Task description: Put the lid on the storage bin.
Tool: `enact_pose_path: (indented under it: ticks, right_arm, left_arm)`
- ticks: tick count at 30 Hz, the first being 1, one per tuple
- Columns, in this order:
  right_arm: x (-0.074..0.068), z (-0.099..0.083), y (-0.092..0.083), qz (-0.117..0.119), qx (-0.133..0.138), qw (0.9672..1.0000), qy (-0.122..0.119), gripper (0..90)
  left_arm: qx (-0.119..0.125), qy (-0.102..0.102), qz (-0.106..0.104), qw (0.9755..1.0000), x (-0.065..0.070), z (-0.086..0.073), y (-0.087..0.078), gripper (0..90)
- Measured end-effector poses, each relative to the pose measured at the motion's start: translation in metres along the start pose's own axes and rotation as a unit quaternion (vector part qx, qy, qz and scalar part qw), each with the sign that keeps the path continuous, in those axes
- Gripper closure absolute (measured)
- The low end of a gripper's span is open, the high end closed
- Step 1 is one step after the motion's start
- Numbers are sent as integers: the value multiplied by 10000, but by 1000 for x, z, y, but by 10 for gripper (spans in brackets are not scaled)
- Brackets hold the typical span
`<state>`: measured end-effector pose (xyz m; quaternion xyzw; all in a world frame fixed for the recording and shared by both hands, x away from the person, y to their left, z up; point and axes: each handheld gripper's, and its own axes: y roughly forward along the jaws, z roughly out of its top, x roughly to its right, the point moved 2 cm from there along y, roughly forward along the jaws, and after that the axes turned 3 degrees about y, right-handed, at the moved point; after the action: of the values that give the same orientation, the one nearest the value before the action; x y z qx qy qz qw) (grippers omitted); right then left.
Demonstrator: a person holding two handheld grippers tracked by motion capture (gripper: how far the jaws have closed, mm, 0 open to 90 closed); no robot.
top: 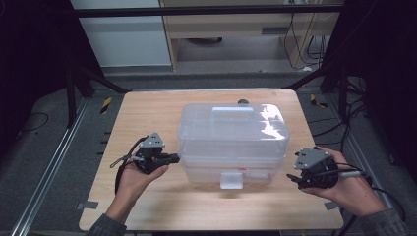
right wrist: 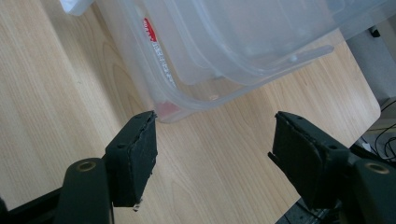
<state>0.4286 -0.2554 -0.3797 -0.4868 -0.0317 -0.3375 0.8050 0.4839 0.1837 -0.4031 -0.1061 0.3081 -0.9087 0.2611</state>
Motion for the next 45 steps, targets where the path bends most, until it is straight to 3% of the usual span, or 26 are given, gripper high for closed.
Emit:
enact_pose_path:
  ticks: [9,10,21,27,28,31,39,45]
  right_arm:
    - [2,-5,3,-4,-48,9999,114,306]
    - [3,-6,3,-4,-49,9999,117,306]
    - [6,-11,3,-33,-26,9997,232,306]
    - [5,-13,9,-70,-62,9996,260,304]
    - [5,-14,11,-104,-65,9995,292,290]
    - [5,-15,13,-168,-75,9991,387,279]
    - [16,-19,21,-364,-210,9965,718,235]
    - [34,-24,28,-507,-188,9913,1197,217]
  left_arm:
    - [-21,24,-34,10000,0,-1,1,898]
    - [-108,-94,-26,9999,2,-3,0,898]
    - [-134,-134,-89,9998,2,-7,3,898]
    - [-279,27,1,9996,-1,-8,-1,898]
    - [-363,79,159,9992,-5,-10,-4,898]
    - [-275,-27,184,9994,-12,-11,-10,898]
    - [-524,-156,674,9962,-46,-15,-29,897]
    - [-545,-408,864,9939,-73,-20,-30,897]
